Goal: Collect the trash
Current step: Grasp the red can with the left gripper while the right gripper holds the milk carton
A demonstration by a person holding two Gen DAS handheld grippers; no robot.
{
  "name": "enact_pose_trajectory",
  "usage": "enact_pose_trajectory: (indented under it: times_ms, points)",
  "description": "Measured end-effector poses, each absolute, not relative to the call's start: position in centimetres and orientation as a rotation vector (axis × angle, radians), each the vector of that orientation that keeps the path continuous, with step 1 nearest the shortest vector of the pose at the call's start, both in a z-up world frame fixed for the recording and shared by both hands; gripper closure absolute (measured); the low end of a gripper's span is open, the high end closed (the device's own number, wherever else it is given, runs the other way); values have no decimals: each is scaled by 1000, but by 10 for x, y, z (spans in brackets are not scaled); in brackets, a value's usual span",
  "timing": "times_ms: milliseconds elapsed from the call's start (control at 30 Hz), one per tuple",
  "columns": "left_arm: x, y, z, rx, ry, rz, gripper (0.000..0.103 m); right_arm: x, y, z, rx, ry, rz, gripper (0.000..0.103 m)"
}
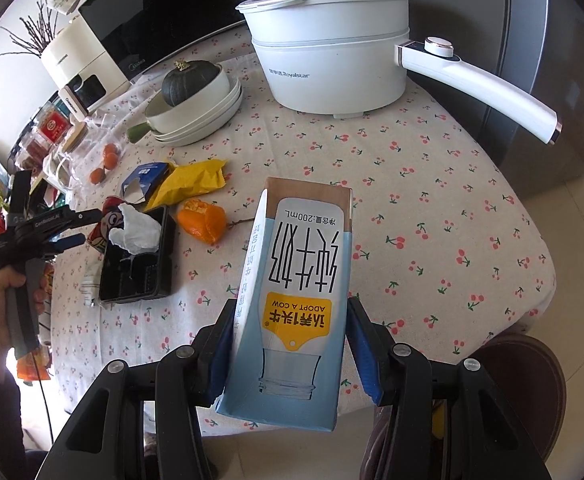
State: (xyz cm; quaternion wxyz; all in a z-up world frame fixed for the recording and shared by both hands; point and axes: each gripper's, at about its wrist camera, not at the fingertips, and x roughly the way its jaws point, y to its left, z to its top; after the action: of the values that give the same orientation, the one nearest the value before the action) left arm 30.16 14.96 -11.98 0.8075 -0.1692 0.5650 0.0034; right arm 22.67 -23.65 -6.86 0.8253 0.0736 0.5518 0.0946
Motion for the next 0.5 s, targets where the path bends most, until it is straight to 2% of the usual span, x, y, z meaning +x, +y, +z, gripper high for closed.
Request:
enact_pose_trajectory:
  times_ms: [233, 500]
  points:
    - [322, 148, -147, -372, 1261, 45, 37, 227, -247, -76, 147, 1190, 183, 50]
    - [312, 149, -144, -331, 1218, 71, 43, 223, -255, -84, 147, 1205, 160, 50]
